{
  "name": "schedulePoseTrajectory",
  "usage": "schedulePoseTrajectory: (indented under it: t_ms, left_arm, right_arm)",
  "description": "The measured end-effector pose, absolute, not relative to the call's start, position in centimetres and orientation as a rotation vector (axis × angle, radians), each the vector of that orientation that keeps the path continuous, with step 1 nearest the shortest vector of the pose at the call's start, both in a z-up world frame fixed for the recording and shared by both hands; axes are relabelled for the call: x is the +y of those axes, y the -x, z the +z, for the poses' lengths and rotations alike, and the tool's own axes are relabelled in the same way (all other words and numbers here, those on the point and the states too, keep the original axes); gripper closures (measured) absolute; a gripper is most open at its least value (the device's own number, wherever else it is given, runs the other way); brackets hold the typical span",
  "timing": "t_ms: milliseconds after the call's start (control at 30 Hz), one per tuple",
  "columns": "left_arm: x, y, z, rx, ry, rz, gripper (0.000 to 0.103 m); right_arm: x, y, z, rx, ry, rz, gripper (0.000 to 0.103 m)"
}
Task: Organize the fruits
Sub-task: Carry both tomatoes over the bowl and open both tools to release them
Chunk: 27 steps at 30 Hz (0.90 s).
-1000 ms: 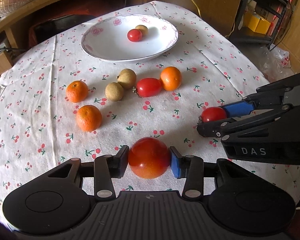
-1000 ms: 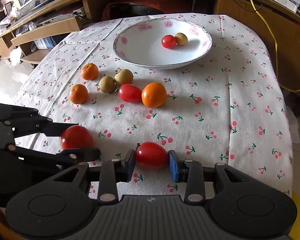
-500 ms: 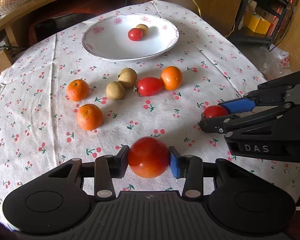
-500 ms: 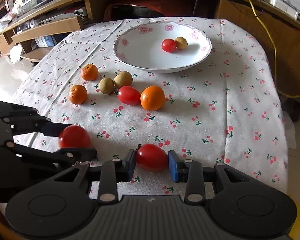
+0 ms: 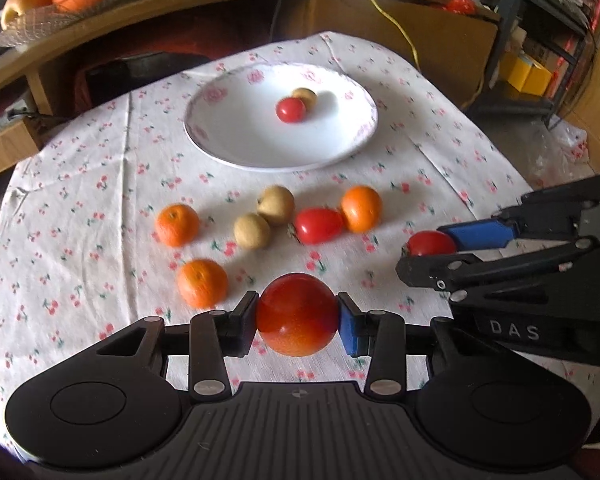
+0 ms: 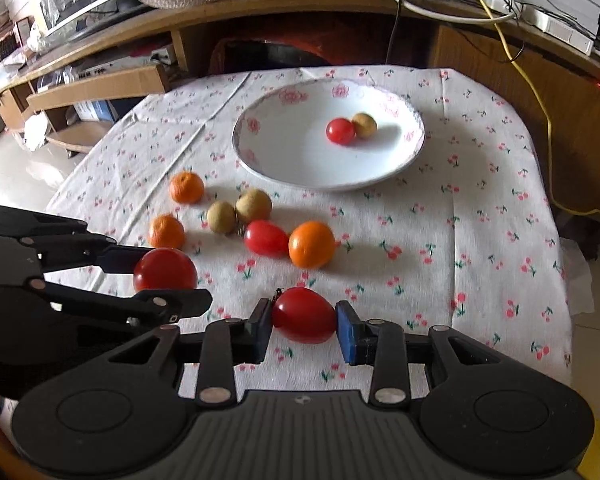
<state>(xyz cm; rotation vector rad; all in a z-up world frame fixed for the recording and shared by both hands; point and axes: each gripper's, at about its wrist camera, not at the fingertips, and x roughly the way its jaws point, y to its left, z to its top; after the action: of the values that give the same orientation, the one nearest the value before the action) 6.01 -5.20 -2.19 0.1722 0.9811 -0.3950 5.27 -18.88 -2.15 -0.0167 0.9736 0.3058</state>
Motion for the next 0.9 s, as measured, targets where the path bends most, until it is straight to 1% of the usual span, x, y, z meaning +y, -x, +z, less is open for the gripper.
schedulePoseTrajectory:
  t_ms: [467,900]
  left_arm:
    - [-6.0,-11.8,-0.1,0.892,-0.177,-0.347,0.055]
    - [-6.7,-16.2,-1.5,0.875,-0.188,-0.325,0.055]
  right_arm:
    - [-19.8,-10.9,-0.2,0.891,-0.032,0.244,0.068]
    - [-20.0,-16.1,-1.4,0.862,-0.002,0.229,0.068]
